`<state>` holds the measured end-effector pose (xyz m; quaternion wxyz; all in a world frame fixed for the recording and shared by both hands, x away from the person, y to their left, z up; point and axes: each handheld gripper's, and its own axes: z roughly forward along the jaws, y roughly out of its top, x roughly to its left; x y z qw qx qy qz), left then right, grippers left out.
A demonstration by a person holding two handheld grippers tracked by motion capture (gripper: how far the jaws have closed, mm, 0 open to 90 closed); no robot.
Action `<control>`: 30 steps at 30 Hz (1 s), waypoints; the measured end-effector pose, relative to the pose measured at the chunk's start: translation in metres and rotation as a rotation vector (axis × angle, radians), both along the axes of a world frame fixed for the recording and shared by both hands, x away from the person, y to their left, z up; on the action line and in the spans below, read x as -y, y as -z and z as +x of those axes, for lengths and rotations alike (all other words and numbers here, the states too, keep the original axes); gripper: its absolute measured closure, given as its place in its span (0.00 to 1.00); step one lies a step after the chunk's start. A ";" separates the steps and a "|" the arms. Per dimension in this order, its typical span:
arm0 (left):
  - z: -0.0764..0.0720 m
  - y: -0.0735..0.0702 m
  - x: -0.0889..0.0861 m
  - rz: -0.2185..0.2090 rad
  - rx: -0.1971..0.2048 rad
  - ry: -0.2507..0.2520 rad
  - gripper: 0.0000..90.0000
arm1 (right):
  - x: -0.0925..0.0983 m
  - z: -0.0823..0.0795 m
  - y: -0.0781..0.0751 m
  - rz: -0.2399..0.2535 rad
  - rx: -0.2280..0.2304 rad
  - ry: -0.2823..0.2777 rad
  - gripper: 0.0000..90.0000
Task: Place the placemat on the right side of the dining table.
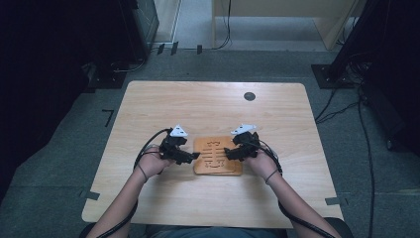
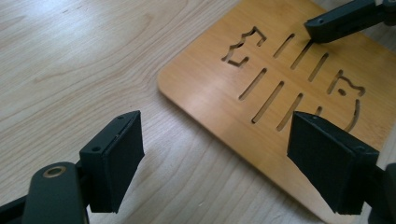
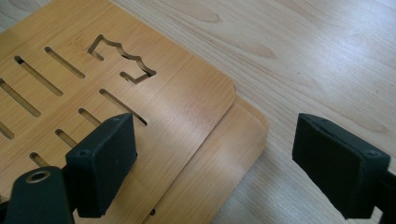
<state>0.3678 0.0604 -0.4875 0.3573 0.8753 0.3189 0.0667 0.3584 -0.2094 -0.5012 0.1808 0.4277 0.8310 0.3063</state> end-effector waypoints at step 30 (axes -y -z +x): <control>-0.010 0.004 0.017 0.003 -0.008 0.055 0.20 | -0.008 -0.002 -0.007 0.008 -0.011 -0.034 0.17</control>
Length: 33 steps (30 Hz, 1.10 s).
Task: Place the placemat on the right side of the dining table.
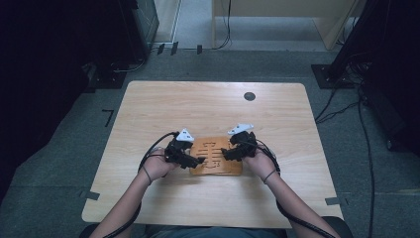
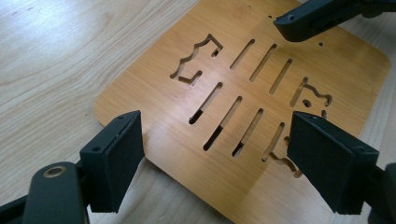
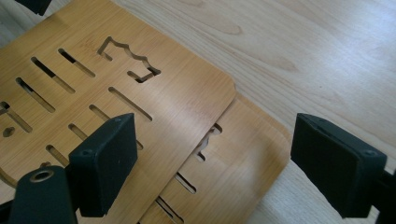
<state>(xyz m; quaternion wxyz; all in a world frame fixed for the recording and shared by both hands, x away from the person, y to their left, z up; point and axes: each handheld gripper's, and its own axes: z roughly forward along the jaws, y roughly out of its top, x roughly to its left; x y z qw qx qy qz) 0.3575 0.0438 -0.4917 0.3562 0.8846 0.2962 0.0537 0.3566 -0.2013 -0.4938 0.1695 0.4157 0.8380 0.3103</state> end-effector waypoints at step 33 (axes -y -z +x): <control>0.003 0.008 0.000 0.014 -0.030 0.015 0.20 | -0.004 -0.008 -0.017 0.049 -0.214 0.034 0.17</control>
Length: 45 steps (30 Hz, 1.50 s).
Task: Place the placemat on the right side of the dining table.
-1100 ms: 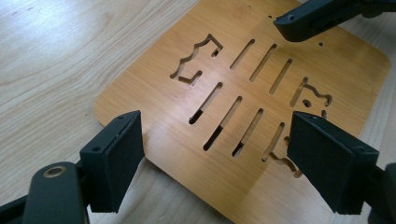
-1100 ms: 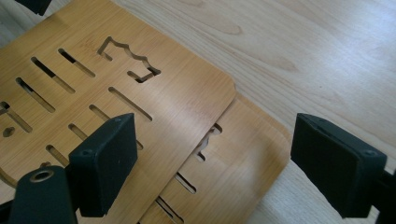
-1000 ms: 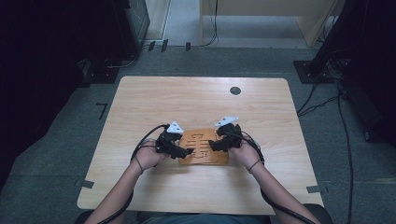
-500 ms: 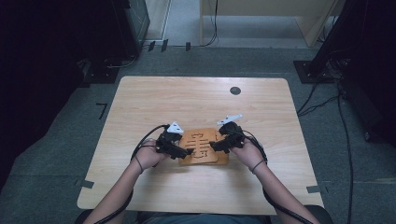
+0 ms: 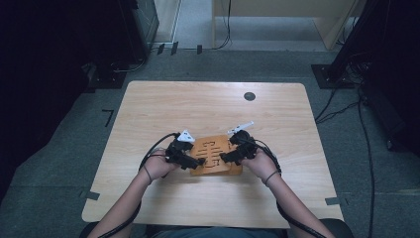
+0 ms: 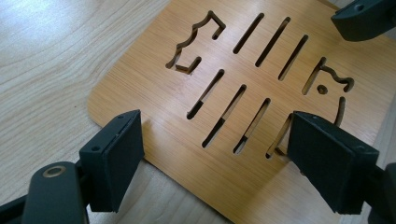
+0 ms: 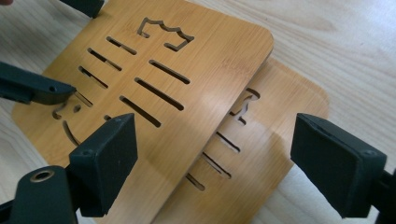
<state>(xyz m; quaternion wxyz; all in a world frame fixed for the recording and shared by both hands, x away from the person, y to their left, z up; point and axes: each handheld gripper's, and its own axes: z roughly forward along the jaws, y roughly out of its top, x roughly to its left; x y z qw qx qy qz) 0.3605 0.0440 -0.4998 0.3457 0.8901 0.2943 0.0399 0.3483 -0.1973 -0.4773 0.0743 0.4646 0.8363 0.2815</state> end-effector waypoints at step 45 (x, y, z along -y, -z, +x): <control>0.007 -0.003 0.001 0.021 -0.030 0.033 0.20 | -0.011 0.027 -0.004 0.097 -0.263 0.123 0.48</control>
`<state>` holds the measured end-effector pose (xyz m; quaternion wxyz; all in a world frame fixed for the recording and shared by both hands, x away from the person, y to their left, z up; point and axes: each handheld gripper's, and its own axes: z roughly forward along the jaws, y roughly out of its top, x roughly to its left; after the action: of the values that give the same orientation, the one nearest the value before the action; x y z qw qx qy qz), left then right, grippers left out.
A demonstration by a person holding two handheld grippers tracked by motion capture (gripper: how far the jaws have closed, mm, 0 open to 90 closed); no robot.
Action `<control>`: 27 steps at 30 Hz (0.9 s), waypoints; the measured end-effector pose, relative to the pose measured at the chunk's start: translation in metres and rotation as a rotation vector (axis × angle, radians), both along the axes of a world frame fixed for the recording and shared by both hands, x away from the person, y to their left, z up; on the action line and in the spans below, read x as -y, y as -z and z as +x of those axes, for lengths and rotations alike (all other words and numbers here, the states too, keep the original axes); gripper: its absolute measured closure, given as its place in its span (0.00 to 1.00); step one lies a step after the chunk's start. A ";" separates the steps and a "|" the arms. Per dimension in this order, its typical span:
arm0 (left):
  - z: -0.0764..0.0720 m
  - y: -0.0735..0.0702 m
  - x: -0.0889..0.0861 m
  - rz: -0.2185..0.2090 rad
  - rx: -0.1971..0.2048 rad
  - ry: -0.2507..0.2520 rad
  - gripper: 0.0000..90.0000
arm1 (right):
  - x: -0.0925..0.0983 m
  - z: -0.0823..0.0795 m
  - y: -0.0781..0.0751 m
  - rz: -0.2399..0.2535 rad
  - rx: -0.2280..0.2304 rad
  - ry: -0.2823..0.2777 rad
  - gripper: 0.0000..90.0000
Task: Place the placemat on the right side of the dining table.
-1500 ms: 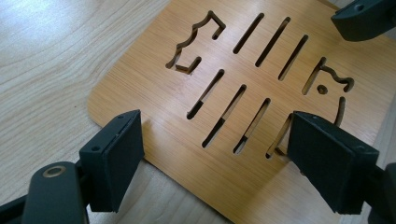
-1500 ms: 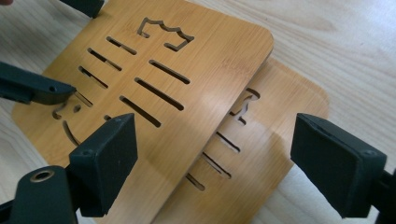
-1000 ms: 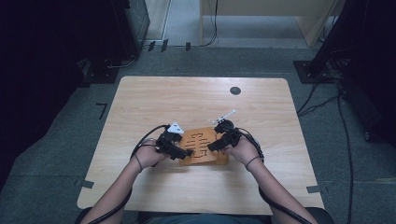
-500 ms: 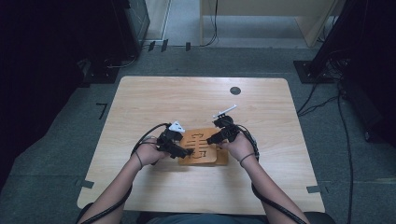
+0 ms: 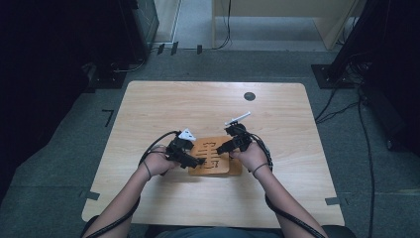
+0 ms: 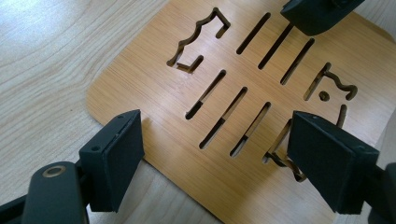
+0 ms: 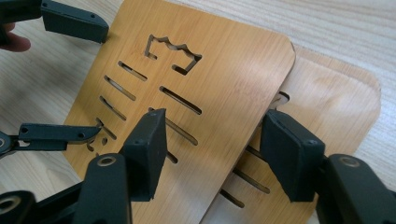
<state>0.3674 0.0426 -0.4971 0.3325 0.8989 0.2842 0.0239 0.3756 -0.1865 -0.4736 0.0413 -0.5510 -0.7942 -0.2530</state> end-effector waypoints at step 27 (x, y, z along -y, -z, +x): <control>0.006 0.000 -0.006 -0.075 -0.074 -0.023 0.18 | -0.007 -0.002 -0.022 0.013 -0.020 -0.033 0.48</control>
<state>0.3736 0.0485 -0.4967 0.3549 0.8828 0.3072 -0.0163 0.3739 -0.1797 -0.4515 0.0570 -0.5401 -0.8010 -0.2520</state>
